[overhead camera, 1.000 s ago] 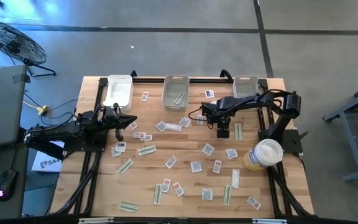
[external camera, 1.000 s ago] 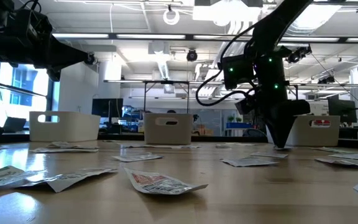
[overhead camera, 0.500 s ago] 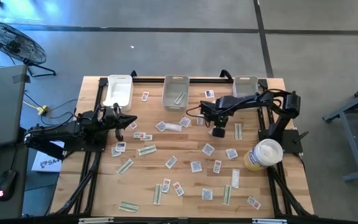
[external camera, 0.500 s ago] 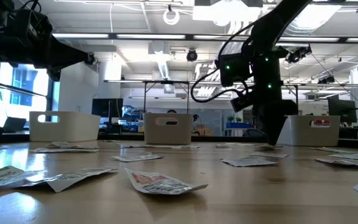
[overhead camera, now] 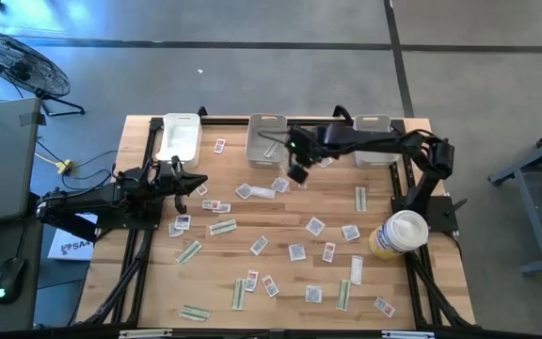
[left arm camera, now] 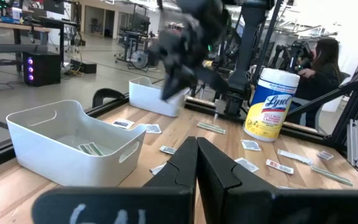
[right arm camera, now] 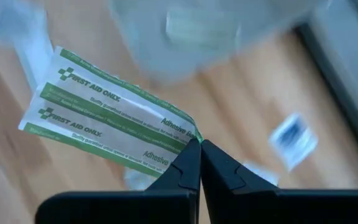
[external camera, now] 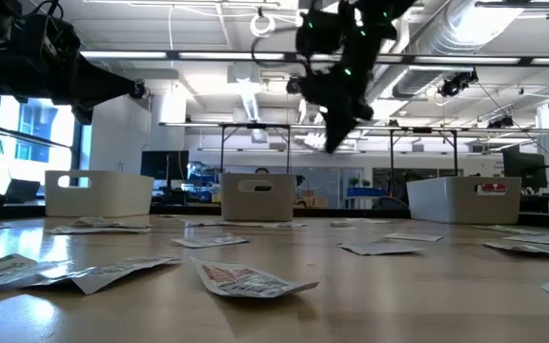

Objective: Pick & Place First Aid Supplies
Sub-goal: Put the green pad into the left gray bin

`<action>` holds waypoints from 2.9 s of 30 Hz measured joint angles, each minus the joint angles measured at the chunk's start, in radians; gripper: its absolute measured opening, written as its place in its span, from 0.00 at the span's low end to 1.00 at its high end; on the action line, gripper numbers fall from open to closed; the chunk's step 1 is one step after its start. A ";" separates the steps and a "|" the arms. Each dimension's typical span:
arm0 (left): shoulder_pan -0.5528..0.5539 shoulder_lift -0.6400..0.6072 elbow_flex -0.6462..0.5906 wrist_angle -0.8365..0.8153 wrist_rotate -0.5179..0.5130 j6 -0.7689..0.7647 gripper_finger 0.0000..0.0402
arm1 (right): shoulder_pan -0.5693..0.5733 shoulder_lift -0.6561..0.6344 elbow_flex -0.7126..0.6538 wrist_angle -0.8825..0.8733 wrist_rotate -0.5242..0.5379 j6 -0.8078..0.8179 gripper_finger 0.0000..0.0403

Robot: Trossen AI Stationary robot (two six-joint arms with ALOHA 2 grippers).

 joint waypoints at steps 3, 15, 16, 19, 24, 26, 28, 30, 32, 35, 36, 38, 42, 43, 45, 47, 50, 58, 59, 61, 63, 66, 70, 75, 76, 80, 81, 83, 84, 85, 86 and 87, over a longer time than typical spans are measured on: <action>0.000 0.000 0.000 0.000 0.000 0.000 0.00 | -0.007 0.083 0.134 0.008 0.052 -0.046 0.00; 0.000 0.000 0.000 0.000 0.000 0.000 0.00 | -0.098 0.530 0.624 -0.120 0.086 -0.474 0.00; 0.000 0.000 0.000 0.000 0.000 0.000 0.00 | -0.105 0.549 0.645 -0.119 0.082 -0.490 0.00; 0.000 0.000 0.000 0.000 0.000 0.000 0.00 | -0.117 0.589 0.685 -0.123 0.082 -0.533 0.00; 0.000 0.000 0.000 0.000 0.000 0.000 0.00 | -0.120 0.603 0.660 -0.128 0.049 -0.571 0.03; 0.000 0.000 0.000 0.000 0.000 0.000 0.00 | -0.119 0.603 0.649 -0.137 0.048 -0.571 0.07; 0.000 0.000 0.000 0.000 0.000 0.000 0.00 | -0.112 0.604 0.647 -0.142 0.059 -0.549 0.12; 0.000 0.000 0.000 0.000 0.000 0.000 0.00 | -0.104 0.595 0.647 -0.143 0.067 -0.528 0.18; 0.000 0.000 0.000 0.000 0.000 0.000 0.00 | -0.088 0.572 0.647 -0.152 0.097 -0.509 0.24; 0.000 0.000 0.000 0.000 0.000 0.000 0.00 | -0.050 0.515 0.647 -0.172 0.171 -0.498 0.31; 0.000 0.000 0.000 0.000 0.000 0.000 0.00 | -0.034 0.493 0.647 -0.188 0.187 -0.497 0.33; 0.000 0.000 0.000 0.000 0.000 0.000 0.00 | 0.000 0.453 0.649 -0.207 0.187 -0.471 0.36; 0.000 0.000 0.000 0.000 0.000 0.000 0.00 | 0.087 0.398 0.651 -0.232 0.080 -0.348 0.40; 0.000 0.000 0.000 0.000 0.000 0.000 0.00 | 0.111 0.395 0.651 -0.232 0.047 -0.329 0.40; 0.000 0.000 0.000 0.000 0.000 0.000 0.00 | 0.162 0.398 0.646 -0.228 0.025 -0.297 0.40; 0.000 0.000 0.000 0.000 0.000 0.000 0.00 | 0.211 0.408 0.618 -0.166 0.032 -0.258 0.39; 0.000 0.000 0.000 0.000 0.000 0.000 0.00 | 0.268 0.411 0.518 -0.014 0.010 -0.220 0.36; 0.000 0.000 0.000 -0.002 0.000 0.000 0.00 | 0.297 0.413 0.227 0.365 0.106 -0.125 0.33; 0.000 0.000 0.000 -0.002 0.000 0.000 0.00 | 0.292 0.413 0.203 0.377 0.112 -0.120 0.32; 0.000 0.000 0.000 -0.003 0.000 0.000 0.00 | 0.277 0.414 0.164 0.407 0.080 -0.103 0.32; 0.000 0.000 0.000 -0.003 0.000 0.000 0.00 | 0.264 0.413 0.122 0.485 0.017 -0.099 0.31; 0.000 0.000 0.000 -0.003 0.000 0.000 0.00 | 0.248 0.413 0.052 0.572 -0.002 -0.101 0.30; 0.000 0.000 0.000 -0.003 0.000 0.000 0.00 | 0.236 0.412 0.022 0.593 -0.006 -0.096 0.28; 0.000 0.000 0.000 -0.003 0.000 0.000 0.00 | 0.237 0.411 0.032 0.553 -0.096 -0.104 0.25; 0.000 0.000 0.000 -0.003 0.000 0.000 0.00 | 0.240 0.411 0.042 0.522 -0.117 -0.111 0.25; 0.000 0.000 0.000 -0.006 0.000 0.000 0.00 | 0.253 0.410 0.081 0.412 -0.228 -0.115 0.23; 0.000 0.000 0.000 -0.007 0.000 0.000 0.00 | 0.259 0.410 0.092 0.385 -0.250 -0.118 0.23; 0.000 0.000 0.000 -0.007 0.000 0.000 0.00 | 0.275 0.410 0.109 0.345 -0.270 -0.147 0.24; 0.000 0.000 0.000 -0.007 0.000 0.000 0.00 | 0.285 0.411 0.115 0.334 -0.270 -0.166 0.24; 0.000 0.000 0.000 -0.007 0.000 0.000 0.00 | 0.295 0.411 0.119 0.331 -0.260 -0.183 0.24; 0.000 0.000 0.000 -0.007 0.000 0.000 0.00 | 0.305 0.412 0.124 0.329 -0.246 -0.196 0.25; 0.000 0.000 0.000 -0.007 0.000 0.000 0.00 | 0.317 0.414 0.132 0.327 -0.229 -0.202 0.25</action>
